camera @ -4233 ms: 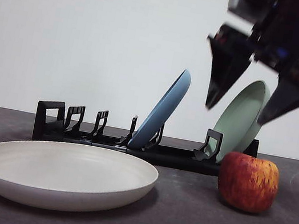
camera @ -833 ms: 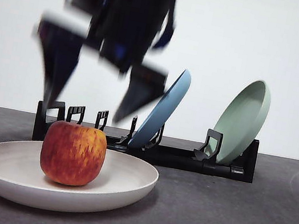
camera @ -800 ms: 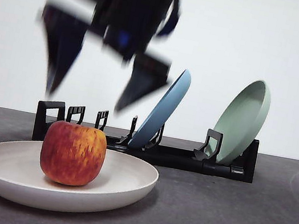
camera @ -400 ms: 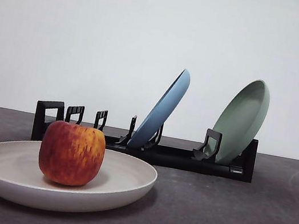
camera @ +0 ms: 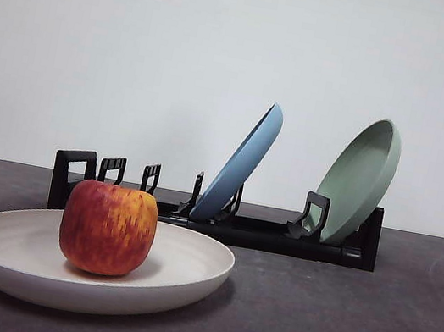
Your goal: Take the yellow plate from the plate rack,put the plate on the table,take the apple from the table,put the apple in the plate
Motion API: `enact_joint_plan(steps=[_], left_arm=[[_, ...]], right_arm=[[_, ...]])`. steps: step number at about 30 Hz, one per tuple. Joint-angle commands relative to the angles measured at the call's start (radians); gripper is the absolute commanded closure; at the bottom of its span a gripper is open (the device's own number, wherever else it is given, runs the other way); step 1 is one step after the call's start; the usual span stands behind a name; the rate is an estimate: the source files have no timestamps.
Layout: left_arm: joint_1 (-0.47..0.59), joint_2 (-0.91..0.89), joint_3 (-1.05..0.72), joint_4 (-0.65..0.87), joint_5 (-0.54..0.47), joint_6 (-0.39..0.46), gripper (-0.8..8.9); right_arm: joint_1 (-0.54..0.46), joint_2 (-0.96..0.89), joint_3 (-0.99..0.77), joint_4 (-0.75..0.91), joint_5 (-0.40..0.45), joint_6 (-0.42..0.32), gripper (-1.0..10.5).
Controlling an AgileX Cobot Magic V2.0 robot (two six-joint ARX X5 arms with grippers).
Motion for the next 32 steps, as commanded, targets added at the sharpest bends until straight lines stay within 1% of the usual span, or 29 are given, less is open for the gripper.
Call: enact_joint_plan(steps=[1, 4, 8, 12, 15, 18, 21, 23, 25, 26, 27, 28, 29, 32], left_arm=[[0.057, -0.040, -0.076, 0.053, 0.009, -0.031, 8.22], [0.090, -0.121, -0.193, 0.122, 0.006, -0.039, 8.22], [0.103, -0.259, -0.378, 0.220, -0.004, -0.060, 8.22], [0.105, -0.409, -0.553, 0.294, -0.014, -0.081, 8.22], [0.105, -0.505, -0.660, 0.332, -0.029, -0.117, 8.22], [0.105, -0.577, -0.726, 0.348, -0.029, -0.138, 8.22], [0.105, -0.596, -0.734, 0.340, -0.028, -0.139, 8.22], [0.105, -0.596, -0.732, 0.321, -0.027, -0.144, 8.21], [0.105, -0.595, -0.732, 0.298, -0.027, -0.143, 8.16], [0.105, -0.593, -0.732, 0.286, -0.027, -0.143, 8.16], [0.105, -0.587, -0.732, 0.275, -0.027, -0.143, 8.16], [0.105, -0.583, -0.732, 0.266, -0.027, -0.143, 8.16], [0.105, -0.579, -0.732, 0.259, -0.027, -0.143, 8.16], [0.105, -0.561, -0.732, 0.254, -0.027, -0.143, 8.16]], right_arm=[[0.000, -0.059, -0.130, 0.083, 0.000, -0.001, 9.6], [0.000, -0.140, -0.285, 0.183, 0.000, 0.031, 9.6], [0.000, -0.247, -0.498, 0.307, 0.003, 0.060, 9.6], [0.001, -0.342, -0.672, 0.391, 0.002, 0.105, 9.6], [0.002, -0.402, -0.768, 0.430, 0.003, 0.127, 9.6], [0.002, -0.438, -0.809, 0.432, 0.004, 0.119, 9.6], [0.001, -0.439, -0.809, 0.426, 0.003, 0.123, 9.5], [0.002, -0.437, -0.809, 0.425, 0.002, 0.154, 9.5], [0.002, -0.432, -0.809, 0.421, -0.001, 0.227, 9.5], [0.002, -0.431, -0.809, 0.421, -0.001, 0.249, 9.5], [0.002, -0.431, -0.809, 0.421, 0.000, 0.253, 9.5], [0.001, -0.431, -0.809, 0.422, -0.001, 0.276, 9.5], [0.002, -0.431, -0.809, 0.420, 0.000, 0.284, 9.5], [0.001, -0.432, -0.809, 0.419, 0.000, 0.283, 9.5]])
